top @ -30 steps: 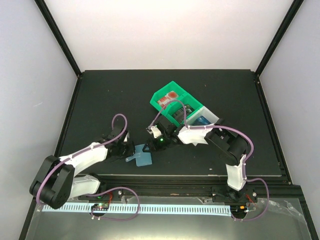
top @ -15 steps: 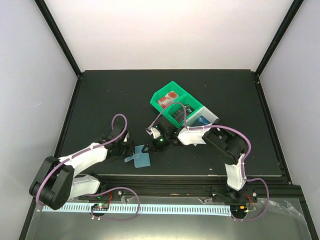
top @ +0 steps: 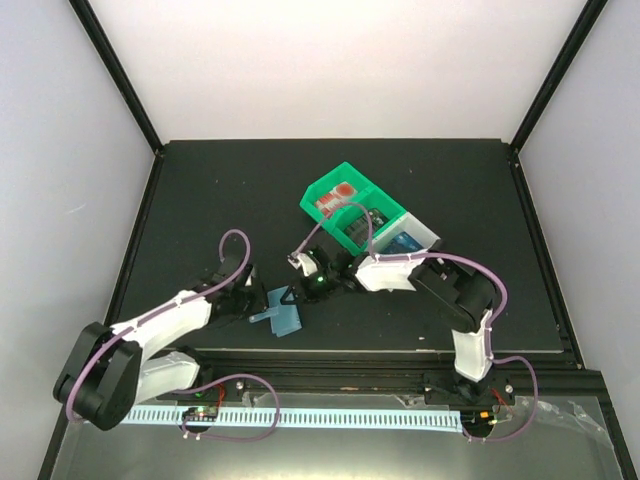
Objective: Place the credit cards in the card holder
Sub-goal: Turn over the card holder at the center of the board.
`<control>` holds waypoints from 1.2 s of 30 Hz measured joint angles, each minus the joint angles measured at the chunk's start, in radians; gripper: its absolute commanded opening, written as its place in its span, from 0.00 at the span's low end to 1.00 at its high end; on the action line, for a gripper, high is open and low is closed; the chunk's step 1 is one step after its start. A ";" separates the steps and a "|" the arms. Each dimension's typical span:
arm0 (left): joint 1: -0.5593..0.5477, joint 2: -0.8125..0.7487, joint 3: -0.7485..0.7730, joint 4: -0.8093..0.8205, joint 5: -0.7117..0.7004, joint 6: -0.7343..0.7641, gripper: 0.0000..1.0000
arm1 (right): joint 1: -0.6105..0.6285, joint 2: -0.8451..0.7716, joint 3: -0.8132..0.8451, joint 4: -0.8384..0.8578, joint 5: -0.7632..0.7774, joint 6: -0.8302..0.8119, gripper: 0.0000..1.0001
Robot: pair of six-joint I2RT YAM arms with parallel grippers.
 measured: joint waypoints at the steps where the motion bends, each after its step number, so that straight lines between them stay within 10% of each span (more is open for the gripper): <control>1: 0.000 -0.015 0.001 -0.017 -0.008 -0.001 0.36 | 0.000 -0.010 0.009 -0.036 0.021 -0.018 0.01; 6: 0.000 -0.153 0.039 -0.152 -0.112 -0.004 0.59 | -0.006 -0.104 0.076 -0.296 0.186 -0.155 0.01; 23: 0.000 -0.403 0.259 -0.344 -0.333 0.020 0.71 | 0.045 -0.164 0.467 -1.232 1.081 -0.304 0.01; 36: 0.013 -0.467 0.428 -0.441 -0.407 0.052 0.72 | 0.298 0.215 0.710 -1.313 1.102 -0.234 0.18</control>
